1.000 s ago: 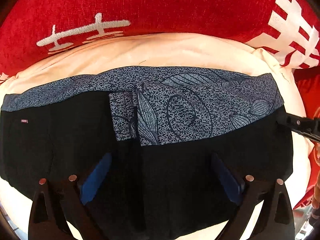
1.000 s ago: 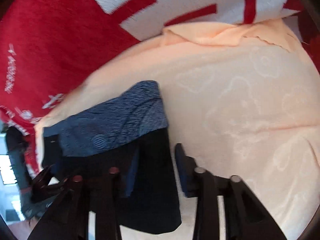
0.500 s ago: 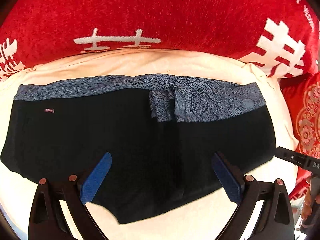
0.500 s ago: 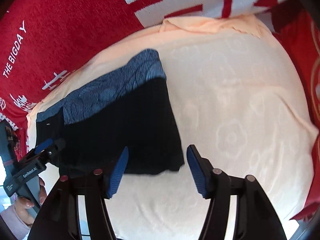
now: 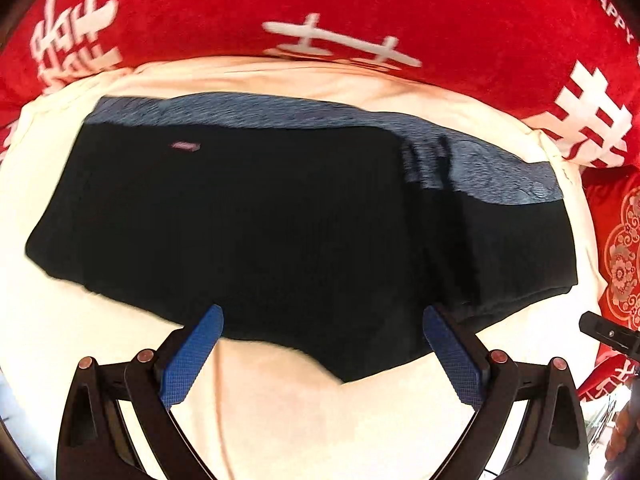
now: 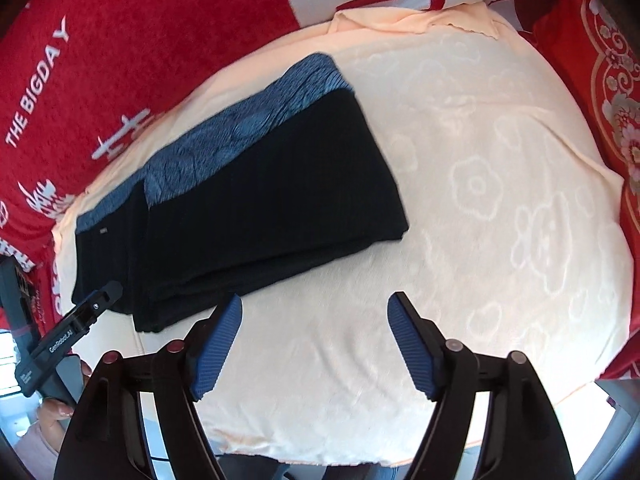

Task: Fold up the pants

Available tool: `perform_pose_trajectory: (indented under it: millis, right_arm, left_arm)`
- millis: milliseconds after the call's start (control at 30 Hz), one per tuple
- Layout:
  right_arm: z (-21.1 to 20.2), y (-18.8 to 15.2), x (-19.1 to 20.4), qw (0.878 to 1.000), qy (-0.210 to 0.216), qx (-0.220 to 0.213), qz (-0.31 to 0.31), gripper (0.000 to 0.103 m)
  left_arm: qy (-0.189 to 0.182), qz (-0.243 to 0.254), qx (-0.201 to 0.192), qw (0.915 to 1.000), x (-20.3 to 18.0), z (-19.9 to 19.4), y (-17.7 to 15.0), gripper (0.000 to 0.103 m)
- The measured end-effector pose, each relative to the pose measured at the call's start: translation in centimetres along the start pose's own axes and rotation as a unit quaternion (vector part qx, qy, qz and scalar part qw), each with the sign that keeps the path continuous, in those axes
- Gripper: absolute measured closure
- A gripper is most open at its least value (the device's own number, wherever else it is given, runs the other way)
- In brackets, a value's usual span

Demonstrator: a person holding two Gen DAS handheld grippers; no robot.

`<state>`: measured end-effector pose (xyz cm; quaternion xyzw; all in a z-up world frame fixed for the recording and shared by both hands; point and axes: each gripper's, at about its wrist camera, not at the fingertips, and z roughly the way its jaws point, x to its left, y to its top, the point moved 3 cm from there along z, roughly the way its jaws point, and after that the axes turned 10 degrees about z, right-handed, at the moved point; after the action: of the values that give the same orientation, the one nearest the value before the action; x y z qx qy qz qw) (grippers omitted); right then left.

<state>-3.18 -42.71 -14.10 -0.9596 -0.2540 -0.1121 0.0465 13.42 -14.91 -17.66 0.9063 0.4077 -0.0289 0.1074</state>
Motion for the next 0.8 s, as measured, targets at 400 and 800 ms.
perform_pose_trajectory:
  millis: [400,800]
  right_arm:
    - [1.3,-2.3,8.0,0.999,-0.006,0.015,-0.042,0.025]
    - [4.3,-5.0,14.9,0.991,-0.012,0.054,-0.118,0.024]
  left_arm:
    - [0.027,-0.053,0.004,0.9982,7.0,-1.7,-2.6,0.002]
    - [0.041,-0.113,0.011,0.9926,10.9,-1.6,-4.3,0.002]
